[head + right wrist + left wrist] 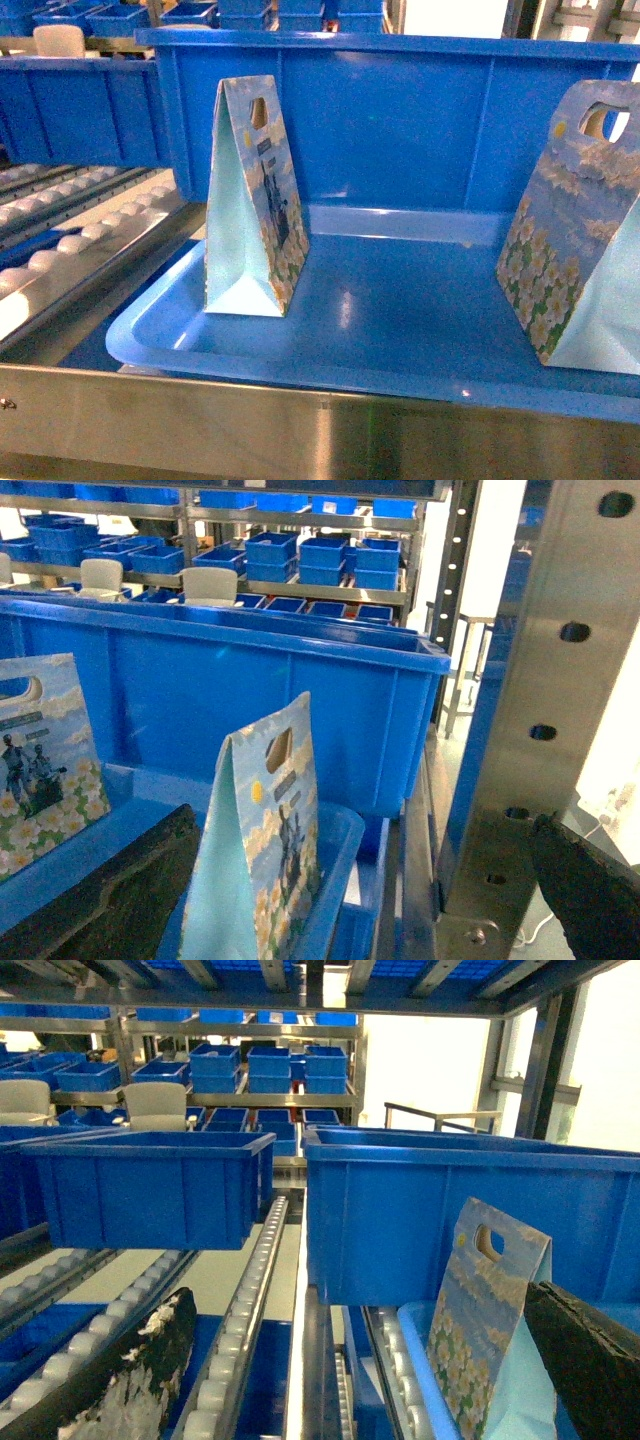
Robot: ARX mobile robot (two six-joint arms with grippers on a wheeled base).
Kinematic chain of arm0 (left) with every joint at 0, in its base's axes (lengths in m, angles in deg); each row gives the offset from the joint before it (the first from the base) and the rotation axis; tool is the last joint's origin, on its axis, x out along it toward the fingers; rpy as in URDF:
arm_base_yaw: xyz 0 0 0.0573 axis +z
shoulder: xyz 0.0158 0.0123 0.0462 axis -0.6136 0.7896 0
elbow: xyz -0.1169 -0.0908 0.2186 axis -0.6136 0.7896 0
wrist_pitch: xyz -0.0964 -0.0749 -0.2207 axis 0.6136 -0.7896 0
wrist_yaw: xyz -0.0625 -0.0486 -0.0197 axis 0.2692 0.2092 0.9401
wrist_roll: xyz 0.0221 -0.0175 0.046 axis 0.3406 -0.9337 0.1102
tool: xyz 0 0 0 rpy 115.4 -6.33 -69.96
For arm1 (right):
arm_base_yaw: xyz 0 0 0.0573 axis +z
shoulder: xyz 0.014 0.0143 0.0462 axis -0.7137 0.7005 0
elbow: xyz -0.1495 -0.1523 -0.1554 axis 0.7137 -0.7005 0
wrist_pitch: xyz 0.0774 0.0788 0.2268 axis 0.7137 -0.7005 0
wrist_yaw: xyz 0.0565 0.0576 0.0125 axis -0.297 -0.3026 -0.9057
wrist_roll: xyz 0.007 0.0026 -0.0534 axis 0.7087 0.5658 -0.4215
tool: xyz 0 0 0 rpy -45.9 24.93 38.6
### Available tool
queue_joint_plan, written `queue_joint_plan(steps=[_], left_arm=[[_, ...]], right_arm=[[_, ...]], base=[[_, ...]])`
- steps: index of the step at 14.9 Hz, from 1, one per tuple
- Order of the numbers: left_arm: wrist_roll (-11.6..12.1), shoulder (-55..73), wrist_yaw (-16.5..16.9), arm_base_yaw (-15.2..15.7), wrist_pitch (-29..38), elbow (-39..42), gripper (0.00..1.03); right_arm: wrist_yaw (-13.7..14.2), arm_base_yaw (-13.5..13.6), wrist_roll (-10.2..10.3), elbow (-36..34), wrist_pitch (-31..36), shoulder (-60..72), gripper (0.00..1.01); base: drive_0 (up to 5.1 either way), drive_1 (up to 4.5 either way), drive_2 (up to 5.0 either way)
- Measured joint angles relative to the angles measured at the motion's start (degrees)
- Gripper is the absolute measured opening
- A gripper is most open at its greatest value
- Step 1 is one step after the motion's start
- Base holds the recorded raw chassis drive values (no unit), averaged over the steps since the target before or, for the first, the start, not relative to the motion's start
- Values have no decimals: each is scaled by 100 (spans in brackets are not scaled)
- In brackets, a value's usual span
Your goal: Move flower gift bag to table near conveyor
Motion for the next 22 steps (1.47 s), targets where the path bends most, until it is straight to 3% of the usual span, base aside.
queue_joint_plan(steps=[5, 9, 15, 22], left_arm=[[2, 490, 164, 223, 254, -160, 98], [0, 492, 175, 223, 247, -162, 98], [0, 492, 177, 223, 247, -162, 98], [2, 492, 177, 223, 247, -162, 98]], right_arm=[[1051, 1224, -190, 413, 874, 1333, 98], [1368, 1421, -350, 514, 868, 1379, 98], [1617, 1598, -315, 1196, 898, 2312, 98], [1893, 1392, -291, 1714, 1300, 3364, 98]], base=[[0, 0, 0], [0, 0, 0], [0, 0, 0], [0, 0, 0]])
